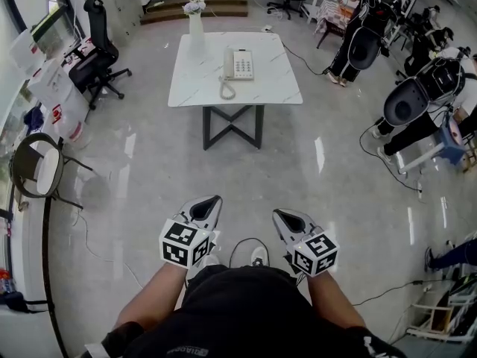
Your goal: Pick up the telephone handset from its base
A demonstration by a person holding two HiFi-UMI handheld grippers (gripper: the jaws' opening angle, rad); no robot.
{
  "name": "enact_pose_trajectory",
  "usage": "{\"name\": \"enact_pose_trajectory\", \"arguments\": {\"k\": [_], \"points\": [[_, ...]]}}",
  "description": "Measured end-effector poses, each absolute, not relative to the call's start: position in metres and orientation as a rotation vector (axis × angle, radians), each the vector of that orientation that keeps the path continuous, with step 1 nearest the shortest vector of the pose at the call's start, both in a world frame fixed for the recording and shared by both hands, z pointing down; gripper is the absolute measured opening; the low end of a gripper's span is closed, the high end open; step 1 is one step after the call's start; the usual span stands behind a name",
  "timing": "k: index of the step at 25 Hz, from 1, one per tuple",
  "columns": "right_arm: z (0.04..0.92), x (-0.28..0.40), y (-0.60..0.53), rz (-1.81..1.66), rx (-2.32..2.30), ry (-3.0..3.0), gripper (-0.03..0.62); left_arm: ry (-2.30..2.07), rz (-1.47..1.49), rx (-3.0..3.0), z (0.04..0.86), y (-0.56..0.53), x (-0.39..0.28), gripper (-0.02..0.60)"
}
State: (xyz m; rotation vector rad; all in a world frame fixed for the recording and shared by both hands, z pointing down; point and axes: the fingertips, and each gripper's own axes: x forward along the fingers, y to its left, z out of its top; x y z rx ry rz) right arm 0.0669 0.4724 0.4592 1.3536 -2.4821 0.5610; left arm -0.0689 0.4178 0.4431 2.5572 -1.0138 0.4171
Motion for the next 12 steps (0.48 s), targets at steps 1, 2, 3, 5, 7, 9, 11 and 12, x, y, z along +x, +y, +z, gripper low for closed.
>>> {"name": "enact_pose_trajectory", "arguments": {"k": [1, 2, 3, 5, 7, 9, 11, 12], "points": [[0.459, 0.068, 0.473, 0.567, 1.357, -2.487, 0.0, -1.013, 0.42, 2.556, 0.444, 0.419, -0.068, 0.003], [0.458, 0.069, 0.473, 0.577, 1.362, -2.496, 0.0, -1.014, 0.422, 2.554, 0.444, 0.42, -0.067, 0.002], [0.456, 0.069, 0.474, 0.591, 1.365, -2.508, 0.0, -1.014, 0.423, 2.55, 0.444, 0.421, -0.067, 0.003], [0.454, 0.07, 0.474, 0.604, 1.368, -2.522, 0.0, -1.011, 0.413, 2.531, 0.445, 0.421, -0.066, 0.003], [0.454, 0.073, 0.472, 0.576, 1.37, -2.51, 0.0, -0.998, 0.384, 2.495, 0.447, 0.421, -0.063, 0.003], [0.454, 0.077, 0.471, 0.542, 1.369, -2.494, 0.0, -0.995, 0.363, 2.465, 0.448, 0.42, -0.061, 0.003], [0.453, 0.082, 0.47, 0.536, 1.366, -2.497, 0.001, -1.009, 0.369, 2.464, 0.447, 0.42, -0.058, 0.003], [0.452, 0.085, 0.469, 0.537, 1.364, -2.503, 0.0, -1.018, 0.377, 2.471, 0.446, 0.421, -0.056, 0.003]]}}
